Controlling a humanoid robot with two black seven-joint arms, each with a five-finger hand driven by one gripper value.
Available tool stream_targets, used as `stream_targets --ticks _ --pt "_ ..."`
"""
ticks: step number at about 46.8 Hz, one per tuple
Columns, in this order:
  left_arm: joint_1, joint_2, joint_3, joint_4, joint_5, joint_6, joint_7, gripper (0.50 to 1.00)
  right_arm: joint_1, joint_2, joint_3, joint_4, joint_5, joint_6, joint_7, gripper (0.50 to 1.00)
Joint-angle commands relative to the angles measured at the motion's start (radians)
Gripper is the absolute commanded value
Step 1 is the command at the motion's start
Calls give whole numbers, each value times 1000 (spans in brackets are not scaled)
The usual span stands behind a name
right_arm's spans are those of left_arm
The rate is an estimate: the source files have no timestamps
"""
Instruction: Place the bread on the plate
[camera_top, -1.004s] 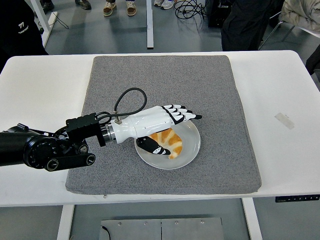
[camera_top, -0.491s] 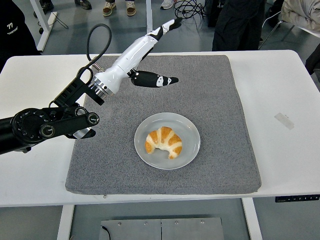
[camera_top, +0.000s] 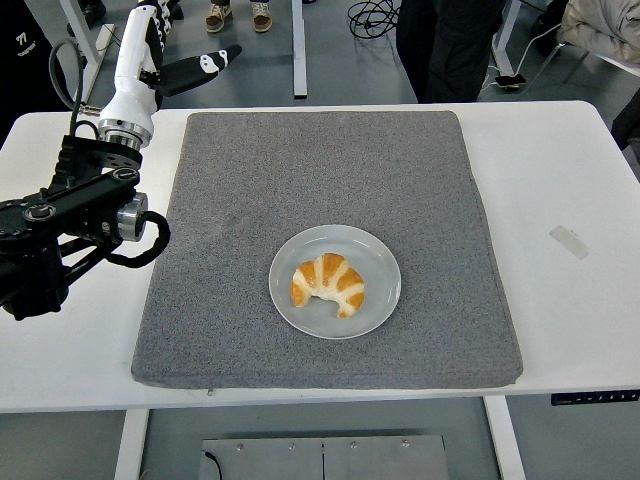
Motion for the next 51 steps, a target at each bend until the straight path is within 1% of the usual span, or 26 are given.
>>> stream_targets --ticks 1,6,12,18,26,29,36,46,51 --pt "5 -49 -40 106 -26 -83 1 974 0 0 0 0 0 0 0 1000" --pt "3 -108 -62 231 -46 -161 1 974 0 0 0 0 0 0 0 1000" --pt "2 -138 -103 300 -78 -247 1 974 0 0 0 0 0 0 0 1000" --pt "-6 -176 -140 373 -116 -315 1 974 0 0 0 0 0 0 0 1000" --pt "-9 -248 -165 502 -197 -471 1 974 0 0 0 0 0 0 0 1000" --pt "-9 -265 -175 538 -240 -508 1 974 0 0 0 0 0 0 0 1000" --pt "-3 -274 -203 565 -305 -560 1 974 0 0 1 6 0 2 0 1000" --pt "3 -276 -248 573 -317 -600 1 974 9 0 3 3 0 2 0 1000" --pt "6 -283 -249 576 -335 -602 7 974 29 0 5 6 0 2 0 1000"
